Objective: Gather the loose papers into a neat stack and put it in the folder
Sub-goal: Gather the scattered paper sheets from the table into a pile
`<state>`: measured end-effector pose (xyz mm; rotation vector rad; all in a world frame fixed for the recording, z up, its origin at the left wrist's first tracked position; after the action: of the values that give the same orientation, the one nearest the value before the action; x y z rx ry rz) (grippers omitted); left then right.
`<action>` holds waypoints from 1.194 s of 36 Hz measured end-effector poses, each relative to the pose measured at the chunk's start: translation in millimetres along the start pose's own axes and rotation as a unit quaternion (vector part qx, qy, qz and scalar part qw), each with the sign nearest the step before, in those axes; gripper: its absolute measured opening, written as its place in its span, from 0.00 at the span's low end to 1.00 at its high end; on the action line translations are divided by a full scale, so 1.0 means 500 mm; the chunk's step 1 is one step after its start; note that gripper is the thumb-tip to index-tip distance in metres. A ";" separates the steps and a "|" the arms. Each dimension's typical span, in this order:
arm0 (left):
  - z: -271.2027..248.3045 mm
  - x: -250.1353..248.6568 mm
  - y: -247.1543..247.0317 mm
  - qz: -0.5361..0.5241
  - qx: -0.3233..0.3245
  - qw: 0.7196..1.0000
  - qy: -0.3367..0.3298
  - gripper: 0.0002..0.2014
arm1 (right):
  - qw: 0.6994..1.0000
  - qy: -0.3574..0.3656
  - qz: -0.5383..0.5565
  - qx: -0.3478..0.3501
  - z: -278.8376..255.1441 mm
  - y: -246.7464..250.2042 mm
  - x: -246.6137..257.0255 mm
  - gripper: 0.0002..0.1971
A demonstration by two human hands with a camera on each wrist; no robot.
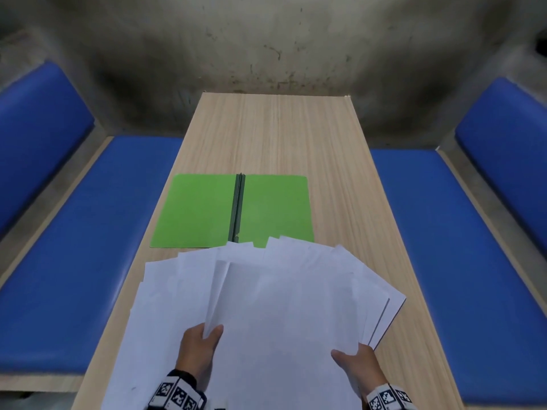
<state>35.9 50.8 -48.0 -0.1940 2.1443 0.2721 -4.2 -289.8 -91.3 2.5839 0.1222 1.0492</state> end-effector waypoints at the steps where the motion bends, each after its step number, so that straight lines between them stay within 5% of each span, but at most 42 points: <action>1: 0.003 -0.016 0.014 0.009 -0.001 1.000 -0.012 0.09 | 1.000 0.000 0.000 0.002 0.001 0.003 0.000 0.08; 13: -0.044 -0.274 0.112 -0.050 -0.016 0.982 -0.180 0.08 | 0.999 -0.008 -0.024 0.029 0.008 0.007 0.014 0.09; 18: -0.050 -0.282 0.070 -0.097 0.011 0.982 -0.160 0.09 | 0.999 -0.013 -0.021 0.037 0.009 0.005 0.019 0.06; 22: -0.041 -0.192 -0.010 -0.160 0.039 0.985 -0.055 0.04 | 0.999 -0.015 -0.019 0.032 0.005 0.003 0.023 0.06; 27: -0.013 -0.052 -0.079 0.019 0.050 0.998 -0.043 0.09 | 0.998 -0.029 -0.023 0.042 0.002 -0.002 0.024 0.09; 32: -0.011 0.029 -0.118 0.224 0.071 0.971 -0.046 0.26 | 0.998 -0.035 0.026 0.045 -0.015 -0.004 0.037 0.23; 36: -0.012 0.055 -0.137 0.311 0.041 0.949 -0.042 0.29 | 0.993 -0.078 0.072 0.042 -0.011 -0.003 0.034 0.32; 40: -0.017 0.062 -0.159 0.378 0.074 0.919 -0.084 0.30 | 0.997 -0.058 0.010 0.044 -0.011 -0.009 0.045 0.14; 43: -0.012 0.052 -0.151 0.381 0.065 0.917 -0.099 0.24 | 0.998 -0.051 -0.014 0.024 -0.004 -0.012 0.042 0.15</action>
<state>35.3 -24.3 -75.4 0.7368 1.9347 0.5624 9.8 -279.3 -77.8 2.6652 0.1602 0.9124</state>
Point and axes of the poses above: each hand's wrist, its own z-axis towards the middle knuckle, its own y-axis out of the back of the hand, x = y × z, the point moved 3 cm from there along z, towards the middle knuckle, and after that the axes turned 15 degrees about -z, right-handed, at the moved point
